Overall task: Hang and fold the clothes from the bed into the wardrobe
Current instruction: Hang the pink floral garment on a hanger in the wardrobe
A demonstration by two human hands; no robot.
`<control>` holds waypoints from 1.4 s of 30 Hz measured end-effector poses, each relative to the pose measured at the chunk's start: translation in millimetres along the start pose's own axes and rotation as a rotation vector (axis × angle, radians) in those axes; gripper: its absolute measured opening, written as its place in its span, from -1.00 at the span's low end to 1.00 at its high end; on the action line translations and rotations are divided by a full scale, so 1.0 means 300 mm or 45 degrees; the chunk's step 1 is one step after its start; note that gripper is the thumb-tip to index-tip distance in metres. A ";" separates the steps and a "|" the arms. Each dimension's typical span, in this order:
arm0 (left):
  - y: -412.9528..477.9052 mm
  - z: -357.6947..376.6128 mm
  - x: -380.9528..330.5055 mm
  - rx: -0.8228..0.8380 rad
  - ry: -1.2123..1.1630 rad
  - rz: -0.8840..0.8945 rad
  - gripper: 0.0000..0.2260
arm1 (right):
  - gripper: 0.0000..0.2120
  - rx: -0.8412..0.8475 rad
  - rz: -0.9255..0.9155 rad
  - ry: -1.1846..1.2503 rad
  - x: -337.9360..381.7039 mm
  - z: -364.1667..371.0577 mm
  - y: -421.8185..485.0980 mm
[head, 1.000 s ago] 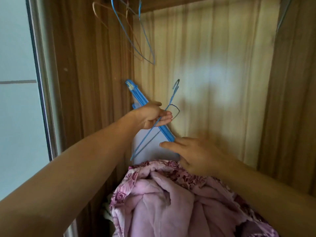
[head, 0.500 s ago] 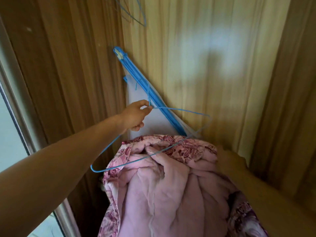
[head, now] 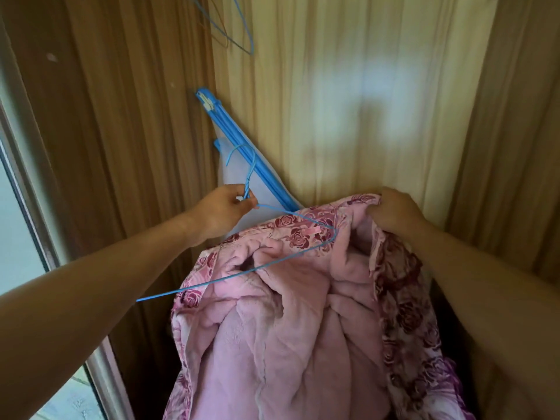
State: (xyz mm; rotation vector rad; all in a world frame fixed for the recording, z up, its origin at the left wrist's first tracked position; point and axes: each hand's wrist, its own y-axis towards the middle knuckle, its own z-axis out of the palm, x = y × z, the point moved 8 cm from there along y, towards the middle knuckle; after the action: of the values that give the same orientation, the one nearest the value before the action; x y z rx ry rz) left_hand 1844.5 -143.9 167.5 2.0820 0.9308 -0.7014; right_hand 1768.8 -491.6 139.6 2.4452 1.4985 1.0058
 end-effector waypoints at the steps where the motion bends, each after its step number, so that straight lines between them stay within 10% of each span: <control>1: -0.003 0.005 -0.001 0.004 0.010 -0.013 -0.83 | -0.68 -0.014 -0.011 0.010 0.020 -0.009 0.001; 21: 0.212 0.223 -0.095 0.130 0.056 0.210 -0.74 | -0.91 -0.105 -0.196 0.055 0.309 -0.068 -0.070; 31: 0.210 0.461 0.007 0.357 -0.576 0.306 -0.87 | -0.89 0.434 -0.152 0.391 0.153 0.070 -0.156; 34: 0.223 0.477 0.017 0.416 -0.568 0.277 -0.83 | -0.36 0.393 -0.386 0.024 0.167 0.158 -0.171; 39: 0.319 0.392 0.157 0.449 -0.669 -0.047 -0.81 | -0.40 0.097 -0.565 -0.247 0.160 0.173 -0.149; 42: 0.380 0.295 0.405 0.400 -0.188 -0.257 -0.61 | -0.16 0.152 -0.493 -0.285 0.122 0.173 -0.130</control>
State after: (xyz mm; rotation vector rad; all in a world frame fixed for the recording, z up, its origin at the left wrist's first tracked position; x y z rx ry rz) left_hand 1990.3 -220.5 75.6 2.1853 1.0073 -1.1548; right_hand 1780.3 -428.8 101.0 2.1245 1.8914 0.5658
